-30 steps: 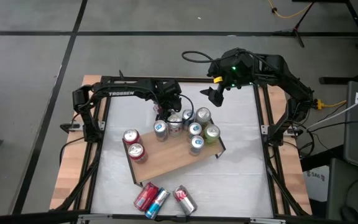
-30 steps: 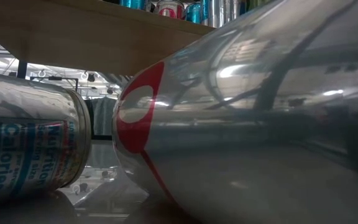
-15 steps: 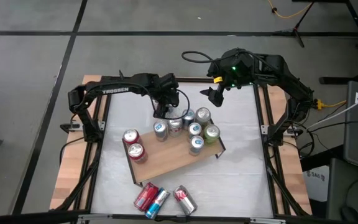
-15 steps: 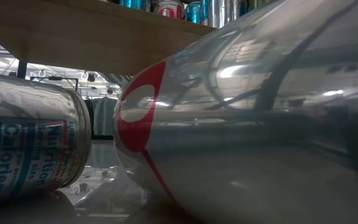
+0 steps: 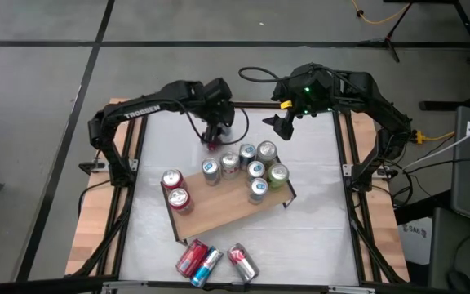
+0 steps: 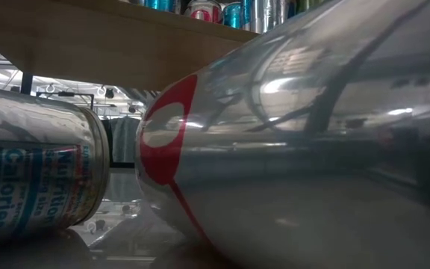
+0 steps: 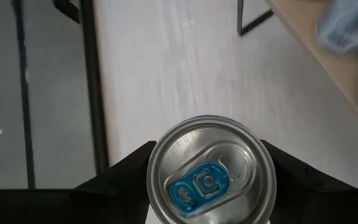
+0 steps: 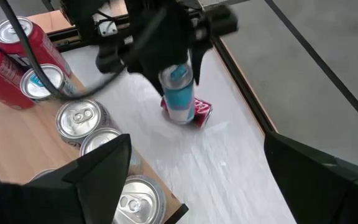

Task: Place canned beverage on shelf
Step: Put the blue soda can on the shelf aligned with the other blue soda can

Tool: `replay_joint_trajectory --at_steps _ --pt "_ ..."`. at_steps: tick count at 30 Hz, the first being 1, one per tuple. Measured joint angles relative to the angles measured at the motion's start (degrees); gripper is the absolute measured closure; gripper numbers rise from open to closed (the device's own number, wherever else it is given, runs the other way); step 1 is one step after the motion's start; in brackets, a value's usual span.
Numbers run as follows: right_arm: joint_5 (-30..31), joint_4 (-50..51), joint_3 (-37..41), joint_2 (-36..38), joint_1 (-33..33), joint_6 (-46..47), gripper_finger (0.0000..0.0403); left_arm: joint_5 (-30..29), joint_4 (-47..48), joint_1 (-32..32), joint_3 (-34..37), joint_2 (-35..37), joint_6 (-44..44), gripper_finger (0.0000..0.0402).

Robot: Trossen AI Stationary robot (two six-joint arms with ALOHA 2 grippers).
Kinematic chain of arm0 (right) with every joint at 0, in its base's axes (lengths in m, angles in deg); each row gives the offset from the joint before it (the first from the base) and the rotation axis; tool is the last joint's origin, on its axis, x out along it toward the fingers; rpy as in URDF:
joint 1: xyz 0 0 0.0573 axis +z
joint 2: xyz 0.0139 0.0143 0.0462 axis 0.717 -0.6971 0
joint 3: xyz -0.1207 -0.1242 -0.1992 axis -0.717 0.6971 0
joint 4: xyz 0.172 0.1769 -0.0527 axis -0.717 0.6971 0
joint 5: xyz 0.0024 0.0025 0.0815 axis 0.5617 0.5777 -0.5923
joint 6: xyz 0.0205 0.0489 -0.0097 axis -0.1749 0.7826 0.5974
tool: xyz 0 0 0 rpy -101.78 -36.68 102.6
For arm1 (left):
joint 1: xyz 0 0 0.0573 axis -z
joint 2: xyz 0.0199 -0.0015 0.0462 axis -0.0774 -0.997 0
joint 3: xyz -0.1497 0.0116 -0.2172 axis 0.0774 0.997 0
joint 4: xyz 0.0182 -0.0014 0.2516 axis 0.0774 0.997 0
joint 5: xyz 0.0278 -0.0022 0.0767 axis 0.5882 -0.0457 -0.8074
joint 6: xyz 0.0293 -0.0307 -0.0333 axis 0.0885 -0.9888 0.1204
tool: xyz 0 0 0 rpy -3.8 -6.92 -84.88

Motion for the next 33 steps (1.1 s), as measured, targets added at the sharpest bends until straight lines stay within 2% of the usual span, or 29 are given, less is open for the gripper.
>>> replay_joint_trajectory --at_steps 7,13,22,27,33 --pt "0.0 0.0 0.0 0.0 0.0 0.0 0.0047 -0.7 4.0 0.0 -8.9 0.1 0.0 0.0183" --pt "0.0 0.0 0.0 0.0 0.0 0.0 0.0047 -3.5 7.5 0.0 -16.0 0.1 0.0 0.0183" --pt "0.0 0.0 0.0 0.0 0.0 0.0 0.0047 -3.0 13.6 0.1 -27.1 0.0 0.5 0.0183" --pt "0.0 0.0 0.0 0.0 0.0 0.0 0.0047 1.0 15.4 0.9 -33.3 0.1 1.6 0.0182" --pt "0.0 0.0 0.0 0.0 0.0 0.0 0.0047 9.5 13.5 4.0 -32.5 3.1 3.9 0.0181"
